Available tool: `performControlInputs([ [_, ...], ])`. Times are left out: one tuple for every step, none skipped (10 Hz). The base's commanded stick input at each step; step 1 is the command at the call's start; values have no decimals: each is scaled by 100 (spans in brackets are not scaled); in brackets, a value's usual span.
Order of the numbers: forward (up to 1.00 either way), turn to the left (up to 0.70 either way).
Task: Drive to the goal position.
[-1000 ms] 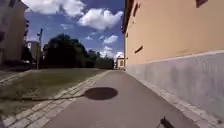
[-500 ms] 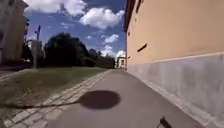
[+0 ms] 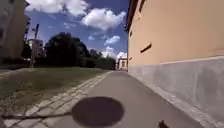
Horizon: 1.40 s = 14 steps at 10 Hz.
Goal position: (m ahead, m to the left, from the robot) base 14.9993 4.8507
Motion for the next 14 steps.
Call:
performControlInputs([
  [85,0],
  [85,0],
  [85,0],
  [85,0],
  [85,0],
  [85,0],
  [85,0],
  [85,0],
  [85,0],
  [85,0],
  [85,0],
  [85,0],
  [85,0],
  [85,0],
])
